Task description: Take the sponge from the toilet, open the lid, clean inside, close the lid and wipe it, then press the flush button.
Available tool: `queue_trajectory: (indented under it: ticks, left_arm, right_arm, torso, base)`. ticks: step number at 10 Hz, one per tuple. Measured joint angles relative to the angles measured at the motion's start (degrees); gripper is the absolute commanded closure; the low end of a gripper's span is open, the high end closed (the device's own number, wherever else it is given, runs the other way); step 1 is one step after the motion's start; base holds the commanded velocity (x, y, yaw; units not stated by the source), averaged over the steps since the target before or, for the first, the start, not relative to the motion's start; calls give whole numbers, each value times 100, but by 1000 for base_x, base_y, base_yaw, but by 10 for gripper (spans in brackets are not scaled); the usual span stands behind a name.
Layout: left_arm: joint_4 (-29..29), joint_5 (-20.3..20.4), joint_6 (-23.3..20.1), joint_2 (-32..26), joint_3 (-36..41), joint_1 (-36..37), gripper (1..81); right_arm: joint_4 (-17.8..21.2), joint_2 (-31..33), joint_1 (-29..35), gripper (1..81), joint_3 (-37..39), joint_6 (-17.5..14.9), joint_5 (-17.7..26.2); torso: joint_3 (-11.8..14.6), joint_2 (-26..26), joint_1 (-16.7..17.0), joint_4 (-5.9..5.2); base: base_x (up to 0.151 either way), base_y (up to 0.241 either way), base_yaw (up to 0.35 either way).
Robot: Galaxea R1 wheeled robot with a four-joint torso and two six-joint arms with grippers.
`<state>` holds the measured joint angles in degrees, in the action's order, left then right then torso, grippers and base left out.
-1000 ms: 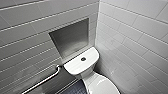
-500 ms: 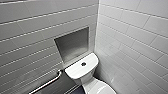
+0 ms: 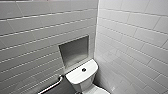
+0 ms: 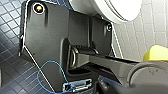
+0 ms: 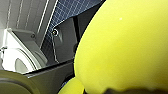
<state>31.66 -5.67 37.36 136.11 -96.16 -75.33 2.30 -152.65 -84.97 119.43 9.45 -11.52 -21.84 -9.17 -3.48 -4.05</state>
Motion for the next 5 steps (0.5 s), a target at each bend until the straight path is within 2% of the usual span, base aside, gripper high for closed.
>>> queue_trajectory:
  ticks: [3, 5]
  left_arm:
    - [54, 250, 1, 713, -1129, -312, 811]
    - [65, 446, 4, 1119, -1890, -466, 811]
  right_arm:
    - [0, -11, -94, 811, 13, 0, 48]
    - [0, -46, -106, 811, 48, -2, 63]
  torso:
    - [382, -6, 6, 0]
    - [448, -13, 15, 0]
  base:
    - [0, 0, 0]
    - [0, 0, 0]
